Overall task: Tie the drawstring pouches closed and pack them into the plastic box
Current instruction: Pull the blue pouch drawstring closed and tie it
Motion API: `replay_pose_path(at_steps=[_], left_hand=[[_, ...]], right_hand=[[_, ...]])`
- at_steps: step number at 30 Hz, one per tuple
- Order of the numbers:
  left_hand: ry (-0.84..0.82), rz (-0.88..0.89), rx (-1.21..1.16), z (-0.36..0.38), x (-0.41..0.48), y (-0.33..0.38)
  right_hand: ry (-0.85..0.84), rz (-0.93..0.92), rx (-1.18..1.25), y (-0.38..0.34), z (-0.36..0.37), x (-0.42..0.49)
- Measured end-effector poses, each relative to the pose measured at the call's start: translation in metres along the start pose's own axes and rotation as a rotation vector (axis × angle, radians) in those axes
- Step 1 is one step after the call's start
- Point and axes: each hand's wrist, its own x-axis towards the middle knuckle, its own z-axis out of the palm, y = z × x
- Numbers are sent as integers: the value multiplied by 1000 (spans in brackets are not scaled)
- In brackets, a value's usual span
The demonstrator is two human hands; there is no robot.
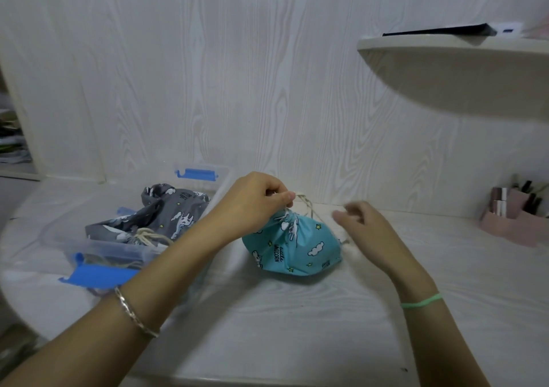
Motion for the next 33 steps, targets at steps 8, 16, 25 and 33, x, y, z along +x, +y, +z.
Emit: replay_pose_path(at_steps=[8,16,25,33], left_hand=[[-40,32,-17,0,-4,2],[-15,28,-3,-9,-9,2],[191,6,244,-18,-8,-5],[261,40,336,-14,-8,-1]], right_hand=[[2,-353,210,-27,16,-4],[134,-364,404,-12,7,-5],[99,-206,807,16,-1,4],[-141,-89,1286,-22,1,8]])
